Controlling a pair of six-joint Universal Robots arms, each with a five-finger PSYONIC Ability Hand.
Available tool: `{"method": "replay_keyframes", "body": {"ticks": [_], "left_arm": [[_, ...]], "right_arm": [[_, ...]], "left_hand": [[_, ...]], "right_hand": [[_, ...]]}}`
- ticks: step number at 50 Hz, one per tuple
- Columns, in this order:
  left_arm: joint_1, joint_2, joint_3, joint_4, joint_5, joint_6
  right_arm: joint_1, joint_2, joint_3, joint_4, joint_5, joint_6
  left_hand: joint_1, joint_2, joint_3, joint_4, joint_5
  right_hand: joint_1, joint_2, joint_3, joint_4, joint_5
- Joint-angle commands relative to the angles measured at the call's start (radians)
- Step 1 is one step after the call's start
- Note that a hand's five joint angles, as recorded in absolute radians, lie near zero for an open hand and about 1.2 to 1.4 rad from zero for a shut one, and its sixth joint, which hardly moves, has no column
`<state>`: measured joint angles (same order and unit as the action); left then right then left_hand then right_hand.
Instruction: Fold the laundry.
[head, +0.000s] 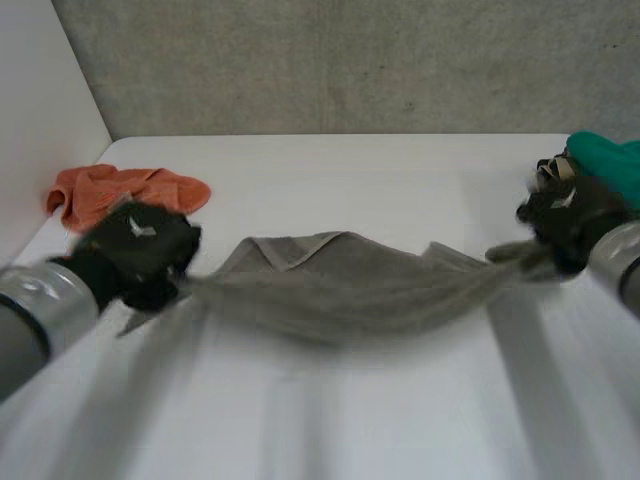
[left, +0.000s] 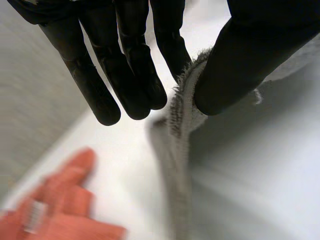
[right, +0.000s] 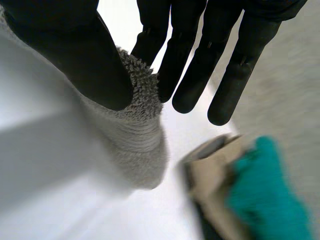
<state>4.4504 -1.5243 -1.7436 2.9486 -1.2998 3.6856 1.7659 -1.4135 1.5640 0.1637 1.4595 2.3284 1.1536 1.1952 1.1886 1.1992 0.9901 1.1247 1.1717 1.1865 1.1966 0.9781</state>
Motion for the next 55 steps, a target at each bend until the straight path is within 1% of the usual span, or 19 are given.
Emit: {"method": "replay_keyframes", "body": {"ticks": [1,5,8,11,20,23,25,27,28,29,30,32,34,36,38,44,47,51,55], "left_arm": [[0.032,0.263,0.085,0.099,-0.035,-0.218],[0.047,0.296,0.124,0.129,-0.056,-0.33],[0.063,0.262,0.133,0.118,-0.053,-0.346],[0.037,0.176,0.133,0.096,-0.039,-0.335],[-0.045,-0.123,0.105,0.089,-0.065,-0.247],[-0.062,-0.227,0.124,0.093,-0.084,-0.22],[-0.077,-0.287,0.145,0.101,-0.098,-0.211],[-0.086,-0.324,0.16,0.101,-0.105,-0.207],[-0.089,-0.35,0.174,0.101,-0.111,-0.207],[-0.091,-0.362,0.18,0.101,-0.116,-0.207],[-0.092,-0.373,0.183,0.099,-0.119,-0.21],[-0.091,-0.385,0.187,0.095,-0.13,-0.211],[-0.089,-0.379,0.184,0.092,-0.13,-0.214],[-0.085,-0.358,0.171,0.09,-0.128,-0.219],[-0.082,-0.335,0.159,0.093,-0.125,-0.225],[-0.069,-0.228,0.127,0.103,-0.096,-0.248],[-0.065,-0.191,0.118,0.106,-0.082,-0.266],[-0.068,-0.165,0.111,0.113,-0.076,-0.286],[-0.072,-0.162,0.105,0.141,-0.081,-0.3]], "right_arm": [[-0.051,-0.22,-0.128,-0.042,-0.102,0.089],[-0.08,-0.234,-0.209,-0.073,-0.163,0.188],[-0.102,-0.178,-0.242,-0.085,-0.191,0.241],[-0.094,-0.073,-0.275,-0.085,-0.206,0.272],[-0.014,0.296,-0.387,-0.144,-0.16,0.21],[0.021,0.427,-0.435,-0.225,-0.14,0.198],[0.046,0.519,-0.458,-0.331,-0.14,0.201],[0.058,0.57,-0.461,-0.412,-0.136,0.197],[0.07,0.611,-0.461,-0.491,-0.122,0.198],[0.075,0.626,-0.461,-0.525,-0.108,0.197],[0.079,0.636,-0.46,-0.559,-0.091,0.195],[0.095,0.63,-0.452,-0.625,-0.02,0.2],[0.099,0.607,-0.438,-0.627,0.039,0.21],[0.107,0.561,-0.398,-0.59,0.109,0.226],[0.112,0.519,-0.368,-0.532,0.136,0.226],[0.124,0.314,-0.259,-0.124,0.124,0.216],[0.113,0.257,-0.198,0.05,0.104,0.247],[0.101,0.228,-0.109,0.125,0.059,0.279],[0.093,0.215,-0.012,0.071,0.004,0.296]], "left_hand": [[0.243,0.201,0.208,0.197,0.232],[0.243,0.201,0.208,0.197,0.232],[0.243,0.201,0.208,0.197,0.232],[0.243,0.201,0.208,0.197,0.232],[0.243,0.201,0.208,0.197,0.232],[0.243,0.201,0.208,0.197,0.232],[0.243,0.201,0.208,0.197,0.232],[0.243,0.201,0.208,0.197,0.232],[0.243,0.201,0.208,0.197,0.232],[0.243,0.201,0.208,0.197,0.232],[0.243,0.201,0.208,0.197,0.232],[0.243,0.201,0.208,0.197,0.232],[0.243,0.201,0.208,0.197,0.232],[0.243,0.201,0.208,0.197,0.232],[0.243,0.201,0.208,0.197,0.232],[0.243,0.201,0.208,0.197,0.232],[0.243,0.201,0.208,0.197,0.232],[0.243,0.201,0.208,0.197,0.232],[0.243,0.201,0.208,0.197,0.232]], "right_hand": [[0.272,0.225,0.21,0.2,0.244],[0.272,0.225,0.21,0.2,0.244],[0.272,0.225,0.21,0.2,0.244],[0.272,0.225,0.21,0.2,0.244],[0.272,0.225,0.21,0.2,0.244],[0.272,0.225,0.21,0.2,0.244],[0.272,0.225,0.21,0.2,0.244],[-0.161,-0.208,-0.223,-0.233,-0.189],[-0.64,-0.687,-0.702,-0.712,-0.668],[-0.866,-0.913,-0.927,-0.938,-0.894],[-0.95,-0.997,-1.012,-1.022,-0.978],[-0.95,-0.997,-1.012,-1.022,-0.978],[-0.95,-0.997,-1.012,-1.022,-0.978],[-0.95,-0.997,-1.012,-1.022,-0.978],[-0.95,-0.997,-1.012,-1.022,-0.978],[-0.95,-0.997,-1.012,-1.022,-0.978],[-0.807,-0.854,-0.869,-0.879,-0.835],[-0.657,-0.704,-0.719,-0.729,-0.685],[-0.536,-0.583,-0.598,-0.608,-0.564]]}}
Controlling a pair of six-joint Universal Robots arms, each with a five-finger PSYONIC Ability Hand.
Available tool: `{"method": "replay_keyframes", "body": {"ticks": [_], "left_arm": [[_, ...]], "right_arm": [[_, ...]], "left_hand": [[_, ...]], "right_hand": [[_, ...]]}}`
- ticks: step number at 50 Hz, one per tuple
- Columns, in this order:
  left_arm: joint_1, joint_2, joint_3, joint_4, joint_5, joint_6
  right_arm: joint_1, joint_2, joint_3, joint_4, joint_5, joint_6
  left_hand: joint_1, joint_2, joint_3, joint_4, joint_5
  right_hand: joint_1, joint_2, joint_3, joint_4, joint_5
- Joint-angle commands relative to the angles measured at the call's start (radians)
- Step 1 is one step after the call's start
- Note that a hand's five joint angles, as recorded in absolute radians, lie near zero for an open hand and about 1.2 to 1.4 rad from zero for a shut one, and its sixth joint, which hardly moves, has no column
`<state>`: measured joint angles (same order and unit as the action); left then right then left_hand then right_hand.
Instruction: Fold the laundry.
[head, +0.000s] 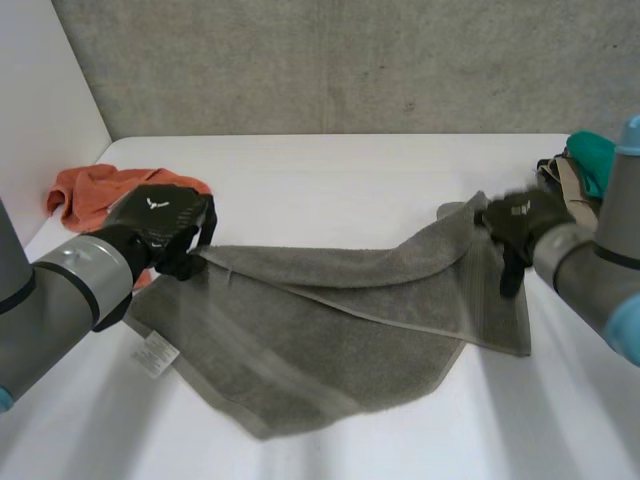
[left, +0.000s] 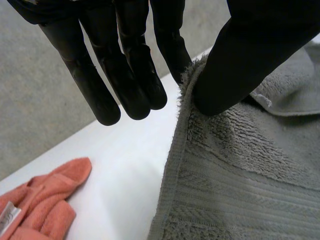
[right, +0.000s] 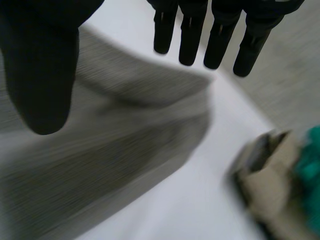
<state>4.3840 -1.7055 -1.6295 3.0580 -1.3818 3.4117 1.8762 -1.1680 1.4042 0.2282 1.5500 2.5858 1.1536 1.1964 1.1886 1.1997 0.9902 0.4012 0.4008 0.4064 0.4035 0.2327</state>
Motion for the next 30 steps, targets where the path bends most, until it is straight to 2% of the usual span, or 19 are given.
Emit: {"method": "replay_keyframes", "body": {"ticks": [1,12,30], "left_arm": [[-0.008,0.02,-0.009,0.036,0.001,-0.028],[-0.035,0.018,-0.007,0.057,-0.028,-0.028],[-0.026,0.023,-0.01,0.057,-0.031,-0.032]], "right_arm": [[-0.017,-0.029,0.165,-0.013,-0.097,0.04],[0.009,0.065,0.285,-0.319,-0.125,0.07],[-0.002,0.139,0.246,-0.457,-0.116,0.036]], "left_hand": [[0.243,0.2,0.208,0.197,0.232],[0.243,0.2,0.208,0.197,0.232],[0.243,0.2,0.208,0.197,0.232]], "right_hand": [[0.184,0.185,0.179,0.182,0.178],[0.167,0.167,0.162,0.164,0.161],[0.275,0.276,0.27,0.273,0.269]]}}
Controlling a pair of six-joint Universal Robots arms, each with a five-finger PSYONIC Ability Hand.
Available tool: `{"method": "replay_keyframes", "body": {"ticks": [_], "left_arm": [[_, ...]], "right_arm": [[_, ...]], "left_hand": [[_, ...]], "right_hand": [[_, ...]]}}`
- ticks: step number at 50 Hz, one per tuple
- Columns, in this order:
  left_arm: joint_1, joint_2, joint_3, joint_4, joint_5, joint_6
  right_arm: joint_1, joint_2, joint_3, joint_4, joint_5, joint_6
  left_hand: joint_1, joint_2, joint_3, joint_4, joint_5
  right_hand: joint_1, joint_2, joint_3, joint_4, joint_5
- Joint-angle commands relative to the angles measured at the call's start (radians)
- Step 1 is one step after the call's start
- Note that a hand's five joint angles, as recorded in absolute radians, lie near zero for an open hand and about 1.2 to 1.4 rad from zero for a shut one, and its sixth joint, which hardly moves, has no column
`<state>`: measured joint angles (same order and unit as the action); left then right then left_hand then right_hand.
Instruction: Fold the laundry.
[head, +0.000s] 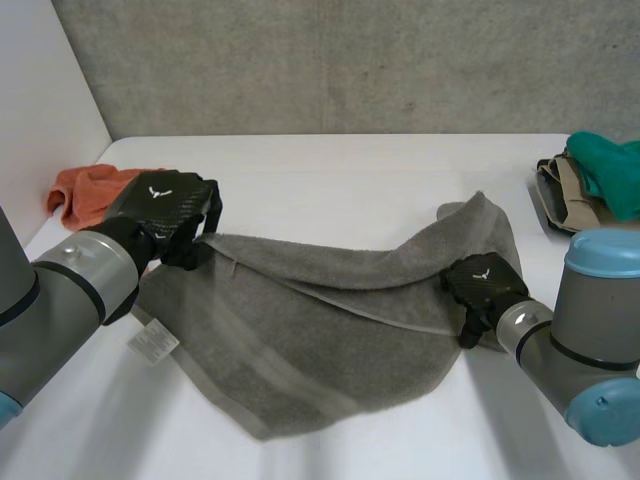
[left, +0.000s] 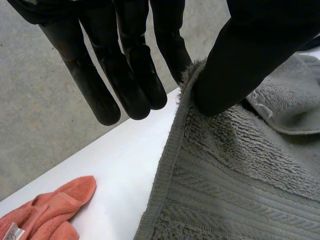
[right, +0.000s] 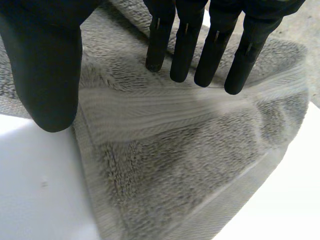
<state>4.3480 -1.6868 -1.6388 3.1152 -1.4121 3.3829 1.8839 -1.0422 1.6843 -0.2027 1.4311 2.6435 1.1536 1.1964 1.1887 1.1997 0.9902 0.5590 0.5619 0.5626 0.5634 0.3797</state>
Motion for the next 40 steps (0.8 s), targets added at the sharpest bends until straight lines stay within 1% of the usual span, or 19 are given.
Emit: {"method": "replay_keyframes", "body": {"ticks": [1,10,11,12,13,14,17,21,22,25,26,29,30,33,34,37,40], "left_arm": [[0.012,0.004,-0.001,-0.001,-0.001,-0.004],[0.027,-0.001,-0.007,0.0,0.004,0.0],[0.03,-0.001,-0.007,0.0,0.002,0.001],[0.033,-0.004,-0.004,0.003,0.004,0.001],[0.035,-0.005,-0.003,0.005,0.004,0.001],[0.038,-0.008,0.0,0.008,0.004,0.003],[0.045,-0.031,0.026,0.031,0.005,0.01],[0.064,-0.131,0.14,0.126,0.004,0.056],[0.073,-0.175,0.218,0.17,-0.004,0.088],[0.087,-0.227,0.345,0.23,-0.028,0.121],[0.091,-0.252,0.425,0.271,-0.05,0.127],[0.087,-0.254,0.519,0.347,-0.085,0.122],[0.081,-0.243,0.56,0.4,-0.108,0.113],[0.073,-0.209,0.585,0.468,-0.143,0.101],[0.067,-0.18,0.582,0.499,-0.157,0.096],[0.058,-0.146,0.554,0.528,-0.163,0.099],[0.055,-0.099,0.461,0.536,-0.143,0.104]], "right_arm": [[-0.011,0.019,-0.041,-0.026,0.003,-0.025],[-0.034,0.062,-0.118,-0.038,0.018,-0.066],[-0.035,0.063,-0.127,-0.037,0.017,-0.068],[-0.039,0.068,-0.149,-0.04,0.012,-0.073],[-0.039,0.07,-0.159,-0.04,0.009,-0.076],[-0.039,0.071,-0.172,-0.041,0.006,-0.079],[-0.032,0.074,-0.242,-0.041,0.002,-0.122],[-0.029,0.076,-0.398,-0.055,0.005,-0.201],[-0.032,0.076,-0.491,-0.087,0.009,-0.224],[-0.043,0.077,-0.636,-0.167,0.025,-0.224],[-0.057,0.079,-0.717,-0.243,0.031,-0.208],[-0.075,0.074,-0.816,-0.392,0.028,-0.154],[-0.086,0.068,-0.843,-0.499,0.019,-0.098],[-0.094,0.048,-0.85,-0.637,0.003,-0.007],[-0.1,0.033,-0.85,-0.709,-0.009,0.042],[-0.117,0.014,-0.831,-0.733,-0.027,0.096],[-0.135,-0.002,-0.787,-0.687,-0.064,0.142]], "left_hand": [[0.243,0.2,0.208,0.197,0.231],[0.243,0.2,0.208,0.197,0.231],[0.243,0.2,0.208,0.197,0.231],[0.243,0.2,0.208,0.197,0.231],[0.243,0.2,0.208,0.197,0.231],[0.243,0.2,0.208,0.197,0.231],[0.243,0.2,0.208,0.197,0.231],[0.243,0.2,0.208,0.197,0.231],[0.243,0.2,0.208,0.197,0.231],[0.243,0.2,0.208,0.197,0.231],[0.243,0.2,0.208,0.197,0.231],[0.243,0.2,0.208,0.197,0.231],[0.243,0.2,0.208,0.197,0.231],[0.243,0.2,0.208,0.197,0.231],[0.243,0.2,0.208,0.197,0.231],[0.243,0.2,0.208,0.197,0.231],[0.243,0.2,0.208,0.197,0.231]], "right_hand": [[0.12,0.118,0.117,0.116,0.125],[0.29,0.288,0.287,0.286,0.295],[0.349,0.346,0.345,0.344,0.354],[0.573,0.57,0.57,0.569,0.578],[0.747,0.744,0.743,0.743,0.752],[0.836,0.833,0.833,0.832,0.841],[0.837,0.834,0.834,0.833,0.842],[0.837,0.834,0.834,0.833,0.842],[0.837,0.834,0.834,0.833,0.842],[0.837,0.834,0.834,0.833,0.842],[0.837,0.834,0.834,0.833,0.842],[0.837,0.834,0.834,0.833,0.842],[0.837,0.834,0.834,0.833,0.842],[0.837,0.834,0.834,0.833,0.842],[0.837,0.834,0.834,0.833,0.842],[0.837,0.834,0.834,0.833,0.842],[0.837,0.834,0.834,0.833,0.842]]}}
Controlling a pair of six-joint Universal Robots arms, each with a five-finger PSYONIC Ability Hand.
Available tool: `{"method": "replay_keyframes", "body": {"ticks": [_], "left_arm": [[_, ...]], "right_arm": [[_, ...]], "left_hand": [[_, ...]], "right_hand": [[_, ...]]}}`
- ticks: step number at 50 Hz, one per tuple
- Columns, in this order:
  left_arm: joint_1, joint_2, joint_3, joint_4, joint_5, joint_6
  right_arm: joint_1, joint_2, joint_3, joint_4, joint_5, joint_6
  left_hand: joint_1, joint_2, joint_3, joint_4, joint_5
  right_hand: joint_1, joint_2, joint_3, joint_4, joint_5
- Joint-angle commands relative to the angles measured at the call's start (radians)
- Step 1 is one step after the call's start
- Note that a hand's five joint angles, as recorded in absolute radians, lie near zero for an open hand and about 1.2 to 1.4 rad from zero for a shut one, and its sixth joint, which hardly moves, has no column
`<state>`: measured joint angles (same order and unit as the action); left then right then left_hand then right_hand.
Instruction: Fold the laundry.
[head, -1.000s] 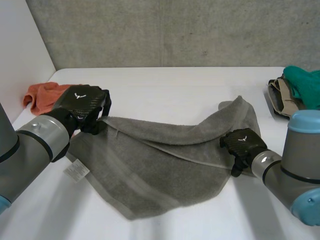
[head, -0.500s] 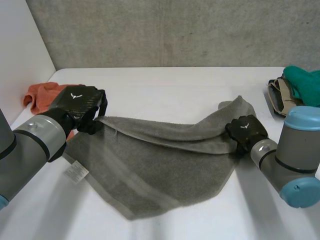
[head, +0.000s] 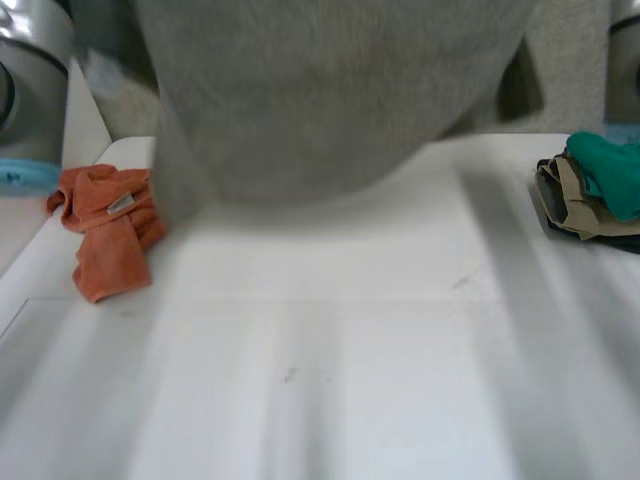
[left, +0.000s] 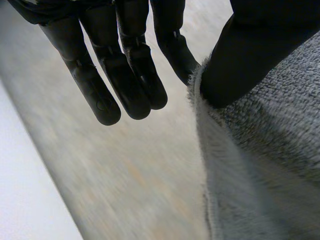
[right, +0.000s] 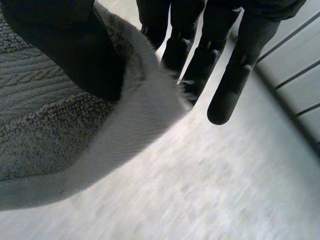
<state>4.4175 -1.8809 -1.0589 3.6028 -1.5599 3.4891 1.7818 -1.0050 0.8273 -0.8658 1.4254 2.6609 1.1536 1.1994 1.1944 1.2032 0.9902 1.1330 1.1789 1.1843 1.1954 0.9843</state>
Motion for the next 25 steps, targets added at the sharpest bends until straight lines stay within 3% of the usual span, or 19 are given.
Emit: {"method": "replay_keyframes", "body": {"ticks": [1,10,15,25], "left_arm": [[-0.012,0.106,-0.162,0.044,0.014,0.005],[0.016,0.103,-0.473,0.028,0.024,0.03],[0.014,0.049,-0.642,0.028,0.053,0.048],[0.071,-0.09,-0.817,0.048,0.194,0.154]], "right_arm": [[-0.036,-0.044,0.099,-0.004,-0.071,0.129],[-0.039,-0.046,0.367,0.091,-0.148,0.103],[-0.036,-0.056,0.576,0.201,-0.181,0.013],[-0.064,-0.173,0.88,0.522,-0.178,-0.228]], "left_hand": [[0.243,0.197,0.202,0.193,0.231],[0.243,0.197,0.202,0.193,0.231],[0.243,0.197,0.202,0.193,0.231],[0.243,0.197,0.202,0.193,0.231]], "right_hand": [[0.263,0.217,0.212,0.201,0.237],[0.263,0.217,0.212,0.201,0.237],[0.263,0.217,0.212,0.201,0.237],[0.263,0.217,0.212,0.201,0.237]]}}
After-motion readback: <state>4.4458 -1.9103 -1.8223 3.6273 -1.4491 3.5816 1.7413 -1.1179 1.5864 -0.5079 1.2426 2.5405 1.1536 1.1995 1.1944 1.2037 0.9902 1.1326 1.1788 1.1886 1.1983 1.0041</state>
